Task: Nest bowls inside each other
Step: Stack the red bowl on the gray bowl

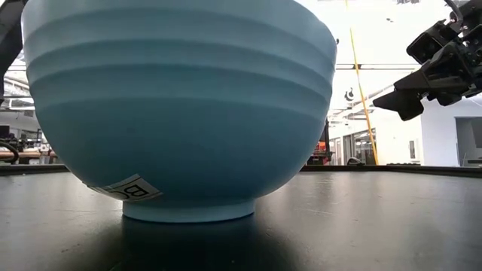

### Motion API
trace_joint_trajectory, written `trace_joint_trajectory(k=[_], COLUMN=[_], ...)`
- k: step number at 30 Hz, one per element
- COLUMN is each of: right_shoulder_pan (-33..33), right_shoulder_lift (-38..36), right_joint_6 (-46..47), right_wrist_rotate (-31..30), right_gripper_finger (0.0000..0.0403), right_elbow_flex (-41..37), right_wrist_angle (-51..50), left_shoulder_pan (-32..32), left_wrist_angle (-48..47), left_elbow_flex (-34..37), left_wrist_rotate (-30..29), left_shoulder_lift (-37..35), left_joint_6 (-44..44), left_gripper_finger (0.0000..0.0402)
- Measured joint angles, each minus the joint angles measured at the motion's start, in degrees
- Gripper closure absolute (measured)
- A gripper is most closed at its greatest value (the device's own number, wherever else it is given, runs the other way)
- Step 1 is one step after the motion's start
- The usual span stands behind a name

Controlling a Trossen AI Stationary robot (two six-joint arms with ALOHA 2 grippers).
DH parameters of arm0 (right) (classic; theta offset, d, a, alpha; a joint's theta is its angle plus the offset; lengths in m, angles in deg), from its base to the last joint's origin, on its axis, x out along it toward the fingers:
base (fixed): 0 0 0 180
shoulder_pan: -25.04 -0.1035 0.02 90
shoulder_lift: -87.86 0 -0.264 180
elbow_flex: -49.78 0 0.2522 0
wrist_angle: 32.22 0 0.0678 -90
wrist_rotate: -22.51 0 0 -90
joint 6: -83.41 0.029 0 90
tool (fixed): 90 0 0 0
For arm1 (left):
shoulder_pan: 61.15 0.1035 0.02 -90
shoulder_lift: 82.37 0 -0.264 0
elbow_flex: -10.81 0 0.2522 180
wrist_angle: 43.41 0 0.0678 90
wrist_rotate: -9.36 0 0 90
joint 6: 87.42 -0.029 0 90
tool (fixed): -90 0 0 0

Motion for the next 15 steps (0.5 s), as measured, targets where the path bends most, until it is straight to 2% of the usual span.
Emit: trace_joint_trajectory(k=[6, 10, 15], right_shoulder_pan=[0.0, 0.0, 0.0], right_shoulder_lift=[0.0, 0.0, 0.2], right_joint_6=[0.0, 0.0, -0.2], right_wrist_rotate=[0.0, 0.0, 1.9], right_gripper_finger=[0.0150, 0.0150, 0.0150], right_elbow_flex=[0.0, 0.0, 0.0], right_wrist_angle=[0.0, -0.4, -0.9], left_shoulder_pan=[-0.7, -0.7, -1.3], left_wrist_angle=[-1.4, -7.1, -0.9], left_elbow_flex=[-3.1, -3.3, 2.3], left_wrist_rotate=[-2.6, -6.8, -8.1], left_shoulder_lift=[0.0, -1.9, -13.0], left_joint_6=[-0.3, -1.2, -0.1], left_gripper_finger=[0.0193, 0.0193, 0.0193])
